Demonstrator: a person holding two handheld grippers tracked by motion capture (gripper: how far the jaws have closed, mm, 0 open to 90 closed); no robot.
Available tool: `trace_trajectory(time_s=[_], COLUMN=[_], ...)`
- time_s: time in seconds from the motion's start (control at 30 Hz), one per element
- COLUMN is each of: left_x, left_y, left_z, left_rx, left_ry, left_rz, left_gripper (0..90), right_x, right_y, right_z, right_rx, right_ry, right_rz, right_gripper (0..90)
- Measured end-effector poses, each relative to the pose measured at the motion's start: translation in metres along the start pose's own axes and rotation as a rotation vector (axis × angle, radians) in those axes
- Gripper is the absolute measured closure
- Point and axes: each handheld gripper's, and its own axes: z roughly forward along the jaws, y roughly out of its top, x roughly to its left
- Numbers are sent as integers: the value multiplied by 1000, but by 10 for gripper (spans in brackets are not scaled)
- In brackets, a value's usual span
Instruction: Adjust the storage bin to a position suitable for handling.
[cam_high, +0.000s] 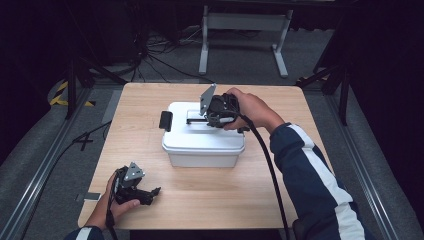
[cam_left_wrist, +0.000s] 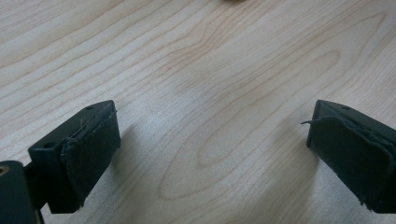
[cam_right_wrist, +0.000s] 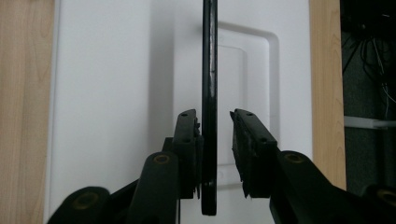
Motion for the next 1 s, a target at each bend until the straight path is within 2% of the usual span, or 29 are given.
trace_trajectory(time_s=[0.1,0.13,0.2,0.73,1.0], left_x=[-1,0,-1,-1,-1], left_y=[-1,-1,-1,-1,-1], left_z=[-1,0,0,0,0], left_rx=[5,-1,-1,-2,-2], left_ry=[-1,2,1,0,0], left_rz=[-9,-1,-11,-15,-13], left_gripper=[34,34,34,33,33], right_x=[-1,-2,-1,-2,-2], right_y=[2,2,3,5,4], right_z=[1,1,2,-3,-14], right_rx=[-4,-8,-6,-19,-60], right_ry=[-2,-2,8,-23,-32], right_rz=[-5,-8,-14,-14,-14], right_gripper=[793,821,832,841,841])
